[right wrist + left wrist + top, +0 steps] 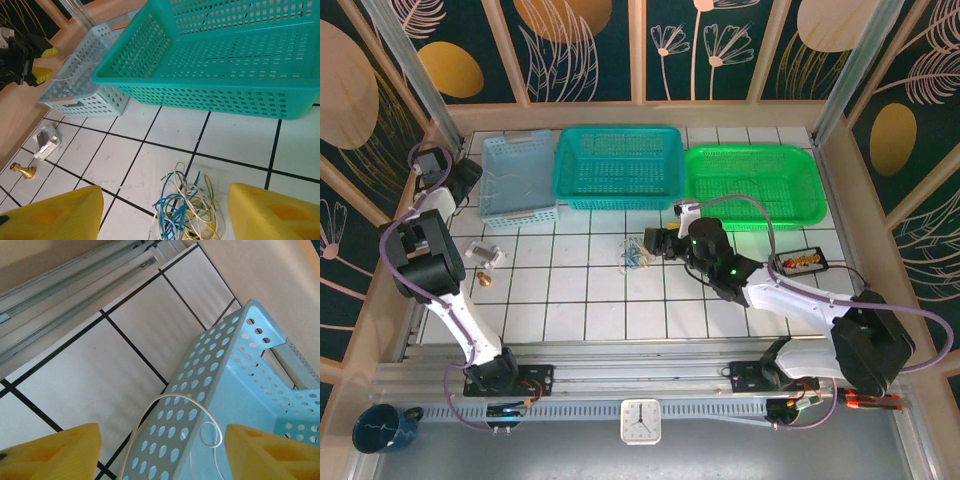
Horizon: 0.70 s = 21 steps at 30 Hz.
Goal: Untangle the cables
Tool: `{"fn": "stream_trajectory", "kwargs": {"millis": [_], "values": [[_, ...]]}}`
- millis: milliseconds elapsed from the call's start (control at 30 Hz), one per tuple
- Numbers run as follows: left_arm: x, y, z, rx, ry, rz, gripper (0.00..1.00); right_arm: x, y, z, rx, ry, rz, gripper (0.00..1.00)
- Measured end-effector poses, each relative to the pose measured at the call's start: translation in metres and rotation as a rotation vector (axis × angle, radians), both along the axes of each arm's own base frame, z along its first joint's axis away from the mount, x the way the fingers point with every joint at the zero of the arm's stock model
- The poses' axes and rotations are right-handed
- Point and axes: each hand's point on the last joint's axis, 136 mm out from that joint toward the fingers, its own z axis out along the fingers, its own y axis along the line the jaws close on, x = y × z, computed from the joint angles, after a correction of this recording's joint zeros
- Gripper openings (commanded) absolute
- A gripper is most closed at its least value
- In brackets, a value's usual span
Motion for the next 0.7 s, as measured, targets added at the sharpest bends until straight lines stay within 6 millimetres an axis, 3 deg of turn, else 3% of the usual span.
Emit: {"fn": "stream_trajectory", "kwargs": {"millis": [267,367,567,700], "values": [[0.001,-0.004,-0.012,-0.023,0.017,-0.015,0.44,-0.001,-0.002,-0.004,-0.013,0.011,-0.004,0.67],[0.001,-0.005,-0.012,-0.032,0.014,-0.017,0.33,-0.001,-0.002,-0.004,-0.015,0.013,-0.004,0.66],[0.002,-0.006,-0.015,-0.038,0.014,-0.025,0.02,-0.001,-0.002,-0.005,-0.016,0.014,-0.005,0.66],[0.003,-0.007,-0.014,-0.041,0.01,-0.029,0.0,0.0,-0.003,-0.005,-0.016,0.013,-0.009,0.67]]}}
